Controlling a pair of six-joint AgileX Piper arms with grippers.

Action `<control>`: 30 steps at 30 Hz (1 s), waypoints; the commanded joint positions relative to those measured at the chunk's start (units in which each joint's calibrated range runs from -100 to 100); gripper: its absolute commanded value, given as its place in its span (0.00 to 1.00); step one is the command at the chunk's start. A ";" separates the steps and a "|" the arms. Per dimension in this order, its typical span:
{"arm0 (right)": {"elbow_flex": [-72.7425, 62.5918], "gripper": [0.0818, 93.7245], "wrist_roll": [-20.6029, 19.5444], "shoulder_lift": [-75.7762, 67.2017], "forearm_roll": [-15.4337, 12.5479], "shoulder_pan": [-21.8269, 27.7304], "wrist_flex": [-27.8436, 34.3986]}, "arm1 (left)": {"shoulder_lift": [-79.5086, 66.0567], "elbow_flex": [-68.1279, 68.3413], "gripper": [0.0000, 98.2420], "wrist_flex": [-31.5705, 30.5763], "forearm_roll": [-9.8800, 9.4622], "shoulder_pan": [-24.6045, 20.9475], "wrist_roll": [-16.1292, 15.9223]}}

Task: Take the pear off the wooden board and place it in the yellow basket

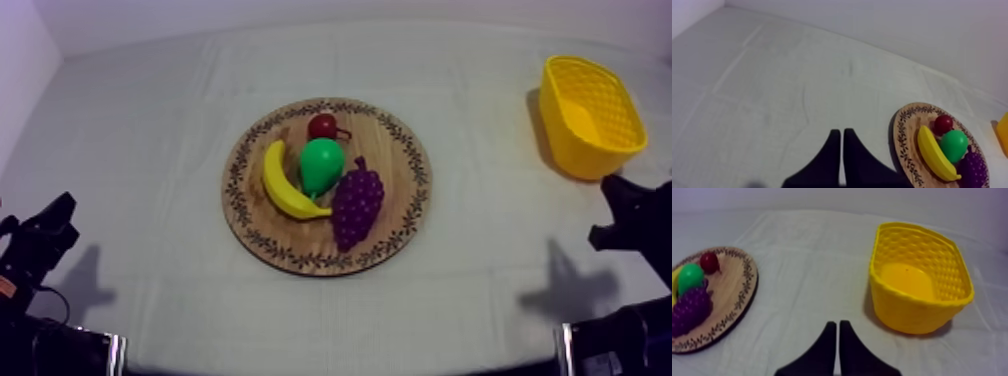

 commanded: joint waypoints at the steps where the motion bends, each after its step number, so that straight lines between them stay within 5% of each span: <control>1: -6.24 0.00 0.55 6.68 -1.38 0.08 -0.93 | 0.00 0.02 0.00 0.01 -0.02 0.01 -0.01; 8: -28.13 0.00 -1.29 24.72 -6.04 -2.39 2.50 | 0.00 0.02 0.00 0.01 -0.02 0.01 -0.02; 19: -52.99 0.05 -16.06 47.46 3.99 -23.65 13.15 | 0.00 0.02 0.00 0.01 -0.02 0.01 -0.02; 25: -60.01 0.13 -18.72 55.78 2.05 -27.48 15.59 | 0.00 0.02 0.00 0.01 -0.02 0.01 -0.01; 30: -60.67 0.34 -19.49 60.10 0.49 -29.58 15.56 | 0.00 0.02 0.00 0.01 -0.02 0.01 -0.01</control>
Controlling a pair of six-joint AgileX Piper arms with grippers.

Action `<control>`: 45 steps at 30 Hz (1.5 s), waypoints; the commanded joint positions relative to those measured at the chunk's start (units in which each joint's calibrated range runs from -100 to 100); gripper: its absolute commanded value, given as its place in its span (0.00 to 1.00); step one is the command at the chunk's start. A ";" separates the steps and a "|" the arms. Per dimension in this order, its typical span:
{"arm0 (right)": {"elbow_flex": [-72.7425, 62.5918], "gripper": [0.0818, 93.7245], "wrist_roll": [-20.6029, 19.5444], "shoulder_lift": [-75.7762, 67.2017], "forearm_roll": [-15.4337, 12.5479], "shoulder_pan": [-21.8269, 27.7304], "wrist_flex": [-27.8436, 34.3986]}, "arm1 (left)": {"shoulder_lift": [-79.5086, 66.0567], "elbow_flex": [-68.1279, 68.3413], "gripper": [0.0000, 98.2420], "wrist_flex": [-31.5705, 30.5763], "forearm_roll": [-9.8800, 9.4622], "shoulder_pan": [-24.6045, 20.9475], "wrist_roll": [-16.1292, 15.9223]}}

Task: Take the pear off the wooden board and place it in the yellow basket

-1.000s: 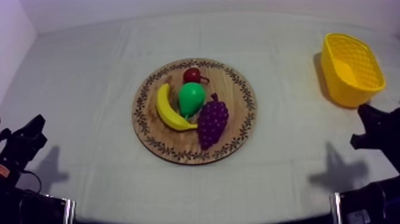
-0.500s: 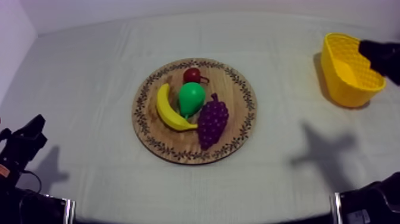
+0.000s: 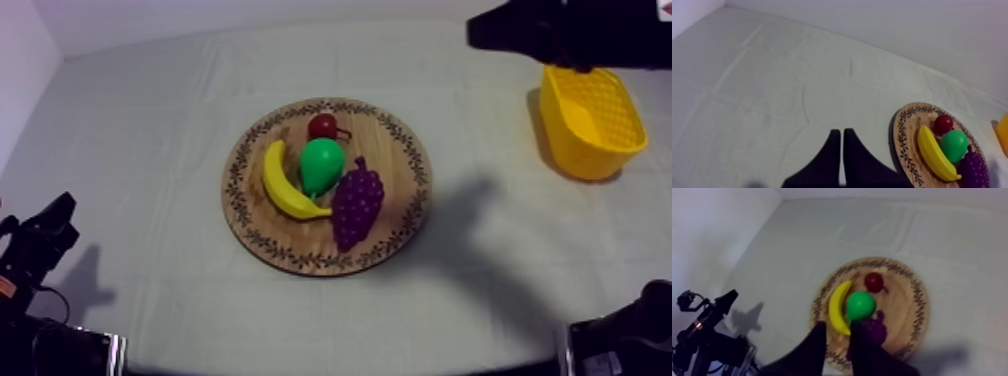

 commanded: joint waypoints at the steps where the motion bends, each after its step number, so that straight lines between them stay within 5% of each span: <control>1: 0.61 0.39 -0.19 2.07 -0.17 -1.29 -0.12 | 0.00 0.02 0.00 0.01 -0.02 0.01 0.01; 5: 2.37 0.59 -0.77 4.43 -0.13 -2.83 -1.73 | 0.00 0.02 0.00 0.01 -0.02 0.01 0.02; 10: 4.88 0.69 -1.49 8.76 1.12 -3.80 -5.17 | 0.00 0.02 0.00 0.01 -0.02 0.01 0.02; 27: 6.73 0.67 -11.61 28.59 12.19 -5.59 -19.42 | 0.00 0.02 0.00 0.01 -0.02 0.01 -0.01; 45: -8.17 0.65 -19.24 47.87 20.36 -9.13 -20.73 | 0.00 0.02 0.00 0.01 -0.02 0.01 -0.01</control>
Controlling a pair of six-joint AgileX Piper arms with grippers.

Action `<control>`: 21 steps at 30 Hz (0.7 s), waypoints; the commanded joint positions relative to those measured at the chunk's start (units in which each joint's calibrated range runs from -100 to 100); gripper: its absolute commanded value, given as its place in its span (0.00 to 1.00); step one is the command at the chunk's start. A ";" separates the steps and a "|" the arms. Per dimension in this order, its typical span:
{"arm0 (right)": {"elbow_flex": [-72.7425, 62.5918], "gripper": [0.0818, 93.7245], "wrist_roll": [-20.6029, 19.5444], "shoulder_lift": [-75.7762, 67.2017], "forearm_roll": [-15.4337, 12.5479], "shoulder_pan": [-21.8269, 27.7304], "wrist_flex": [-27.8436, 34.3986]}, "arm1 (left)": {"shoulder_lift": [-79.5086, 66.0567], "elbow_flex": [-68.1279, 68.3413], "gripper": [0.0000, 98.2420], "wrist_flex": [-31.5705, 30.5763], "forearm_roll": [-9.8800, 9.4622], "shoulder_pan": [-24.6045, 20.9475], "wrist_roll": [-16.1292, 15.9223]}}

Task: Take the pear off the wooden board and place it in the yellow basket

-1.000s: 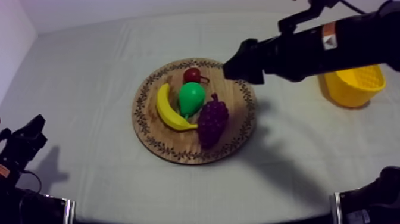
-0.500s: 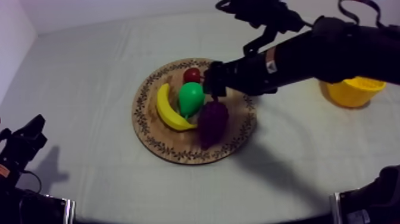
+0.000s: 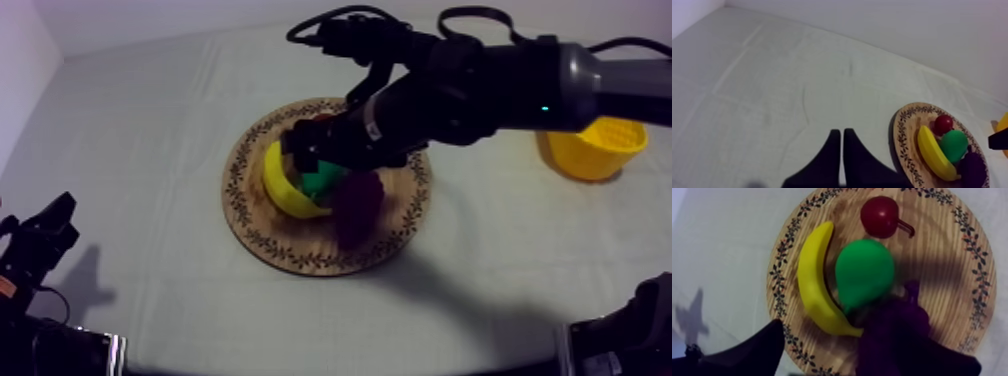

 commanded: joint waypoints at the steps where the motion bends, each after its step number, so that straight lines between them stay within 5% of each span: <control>1: -2.32 0.65 -1.01 2.87 0.92 -0.02 0.85 | 0.00 0.02 0.00 0.01 -0.02 0.01 0.00; 21: -10.87 0.63 -4.14 14.63 5.27 1.01 2.38 | 0.00 0.02 0.00 0.01 -0.02 0.01 0.00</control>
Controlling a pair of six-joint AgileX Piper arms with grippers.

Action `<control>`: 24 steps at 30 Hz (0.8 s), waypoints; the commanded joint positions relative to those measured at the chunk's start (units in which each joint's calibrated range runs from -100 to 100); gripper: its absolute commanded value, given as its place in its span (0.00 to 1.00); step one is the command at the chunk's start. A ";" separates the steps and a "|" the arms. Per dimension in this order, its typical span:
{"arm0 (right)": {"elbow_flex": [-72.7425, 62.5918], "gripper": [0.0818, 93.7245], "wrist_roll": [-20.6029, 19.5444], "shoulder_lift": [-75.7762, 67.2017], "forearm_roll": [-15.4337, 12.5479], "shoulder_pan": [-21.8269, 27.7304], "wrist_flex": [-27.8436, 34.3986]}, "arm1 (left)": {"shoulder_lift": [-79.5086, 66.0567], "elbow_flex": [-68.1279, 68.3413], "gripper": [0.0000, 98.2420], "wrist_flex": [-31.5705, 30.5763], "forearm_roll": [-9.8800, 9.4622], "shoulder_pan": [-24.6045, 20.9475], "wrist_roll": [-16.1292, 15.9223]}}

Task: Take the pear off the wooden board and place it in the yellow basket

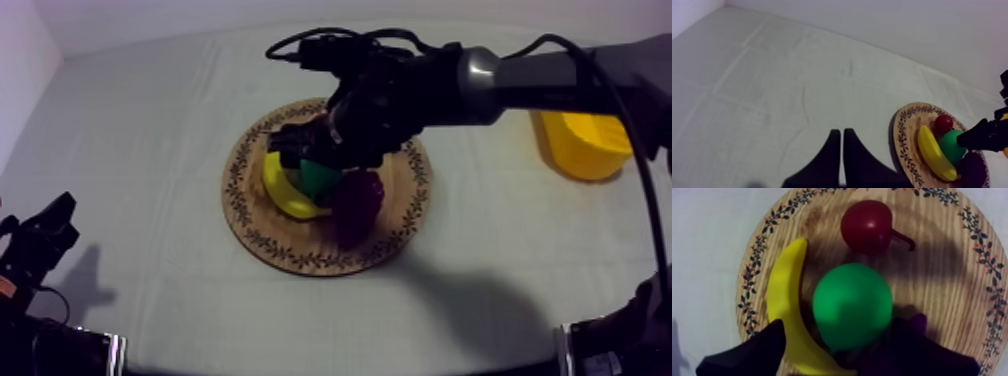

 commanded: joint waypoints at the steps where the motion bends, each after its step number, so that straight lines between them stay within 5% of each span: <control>1: -0.07 0.63 -0.15 0.56 0.38 0.03 0.09 | 0.00 0.02 0.00 0.01 -0.02 0.01 0.00; 24: -3.02 0.57 -1.39 5.48 2.29 0.24 1.21 | 0.00 0.02 0.00 0.01 -0.02 0.01 0.02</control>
